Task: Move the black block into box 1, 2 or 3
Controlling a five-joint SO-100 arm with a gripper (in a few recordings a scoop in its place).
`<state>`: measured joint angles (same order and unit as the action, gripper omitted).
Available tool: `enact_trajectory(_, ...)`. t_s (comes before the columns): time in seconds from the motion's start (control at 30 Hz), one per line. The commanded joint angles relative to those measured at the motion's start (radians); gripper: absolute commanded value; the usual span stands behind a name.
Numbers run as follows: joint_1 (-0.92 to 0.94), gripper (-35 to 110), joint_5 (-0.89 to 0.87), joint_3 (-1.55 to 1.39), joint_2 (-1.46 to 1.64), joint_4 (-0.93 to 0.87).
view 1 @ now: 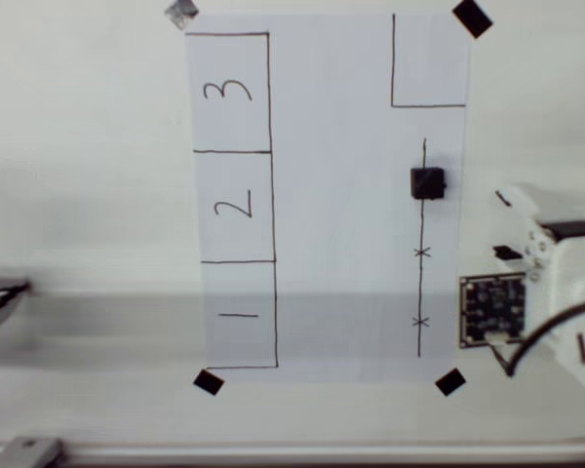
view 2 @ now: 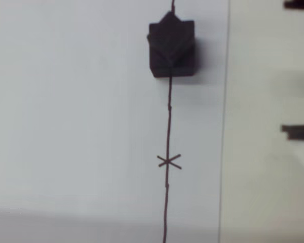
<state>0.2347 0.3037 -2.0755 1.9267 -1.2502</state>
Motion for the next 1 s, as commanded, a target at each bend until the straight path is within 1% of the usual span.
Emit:
enact_trajectory(0.0,0.034,22,0.034,0.110,-0.041,0.017)
enact_trajectory(0.33,0.040,24,0.038,0.160,-0.186,0.130)
enact_trajectory(0.6,0.049,25,0.051,0.209,-0.278,0.175)
enact_trajectory(0.97,0.060,27,0.071,0.190,-0.322,0.250)
